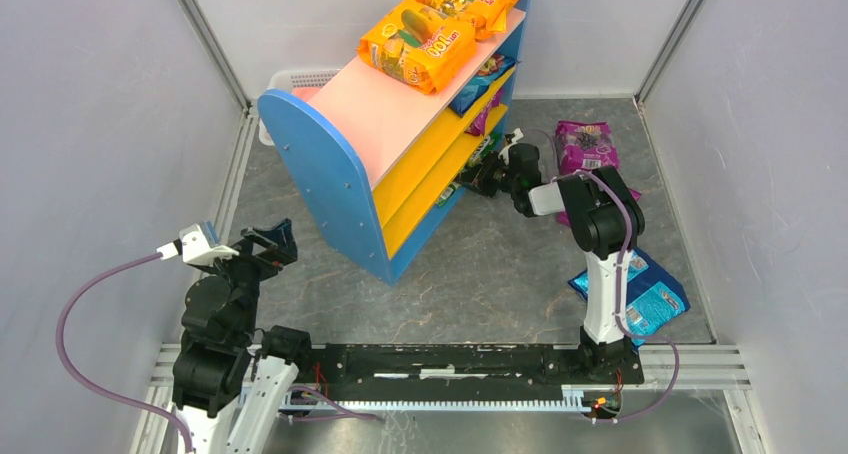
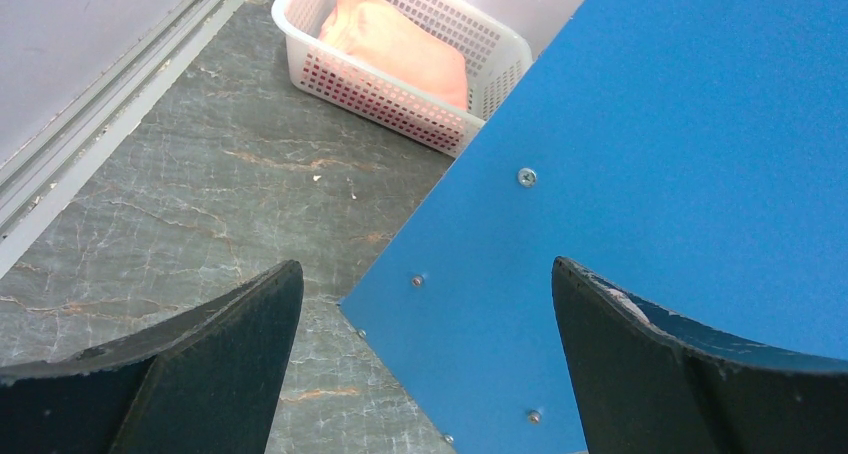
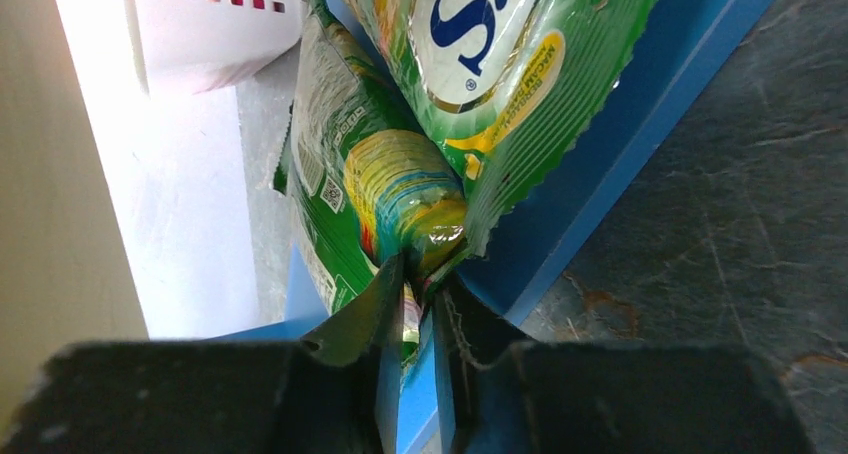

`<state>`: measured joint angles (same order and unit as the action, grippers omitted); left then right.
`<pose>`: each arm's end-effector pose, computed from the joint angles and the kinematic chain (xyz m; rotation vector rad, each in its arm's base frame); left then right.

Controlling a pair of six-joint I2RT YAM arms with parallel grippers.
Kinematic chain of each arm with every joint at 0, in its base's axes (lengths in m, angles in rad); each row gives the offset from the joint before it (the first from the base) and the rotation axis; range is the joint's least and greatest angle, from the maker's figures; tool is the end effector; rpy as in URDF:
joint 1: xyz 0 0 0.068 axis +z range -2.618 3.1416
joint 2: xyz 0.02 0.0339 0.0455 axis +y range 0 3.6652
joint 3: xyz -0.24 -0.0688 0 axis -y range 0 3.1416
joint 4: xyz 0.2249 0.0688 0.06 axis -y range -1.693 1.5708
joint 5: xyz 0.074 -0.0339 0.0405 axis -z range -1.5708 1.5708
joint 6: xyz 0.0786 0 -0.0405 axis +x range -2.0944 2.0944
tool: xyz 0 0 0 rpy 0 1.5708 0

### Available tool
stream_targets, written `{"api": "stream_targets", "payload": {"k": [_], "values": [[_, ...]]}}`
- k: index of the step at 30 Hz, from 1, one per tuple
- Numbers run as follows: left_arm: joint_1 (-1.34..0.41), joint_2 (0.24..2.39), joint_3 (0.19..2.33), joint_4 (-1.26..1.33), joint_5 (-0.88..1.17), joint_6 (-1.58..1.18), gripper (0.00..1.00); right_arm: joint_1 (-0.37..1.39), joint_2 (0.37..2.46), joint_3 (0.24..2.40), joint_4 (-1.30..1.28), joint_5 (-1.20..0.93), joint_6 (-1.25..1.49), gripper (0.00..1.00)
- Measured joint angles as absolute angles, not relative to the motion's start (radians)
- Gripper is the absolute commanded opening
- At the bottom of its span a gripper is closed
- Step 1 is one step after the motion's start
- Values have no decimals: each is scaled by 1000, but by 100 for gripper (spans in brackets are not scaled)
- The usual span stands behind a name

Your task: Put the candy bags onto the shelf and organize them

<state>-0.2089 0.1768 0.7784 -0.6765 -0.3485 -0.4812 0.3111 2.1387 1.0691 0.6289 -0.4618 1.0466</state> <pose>0.0864 0.0091 0.3214 -0.4835 1.5740 -0.2408 0.4085 0.1681 0.0858 0.4849 2.1704 1.2781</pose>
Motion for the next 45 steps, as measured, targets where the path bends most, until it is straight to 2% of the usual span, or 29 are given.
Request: {"api": "stream_targets", "payload": {"k": [7,13,19,22,26,28,33,40,45], "values": [[-209,176,778,-677,-348,-481,100,300,2032,1066,461,-467,921,57],[-209,150,778,-675,-347,-481,100,298,1739,813,383,-489,721,63],[-213,135,778,-673,-346,-481,100,299,1460,548,145,-411,485,70],[-226,135,778,-672,-345,-481,100,299,1318,508,4,-318,385,75],[-247,134,778,-671,-342,-481,100,299,1181,508,-110,-188,300,90],[-256,134,778,-671,-342,-481,100,299,1135,516,-160,-111,274,94],[-269,133,778,-671,-341,-481,100,298,1145,653,-284,104,210,94],[-272,119,778,-670,-342,-481,100,294,1357,1019,-366,407,125,98],[-272,119,778,-670,-343,-481,100,255,1425,1030,-393,524,123,98]]}}
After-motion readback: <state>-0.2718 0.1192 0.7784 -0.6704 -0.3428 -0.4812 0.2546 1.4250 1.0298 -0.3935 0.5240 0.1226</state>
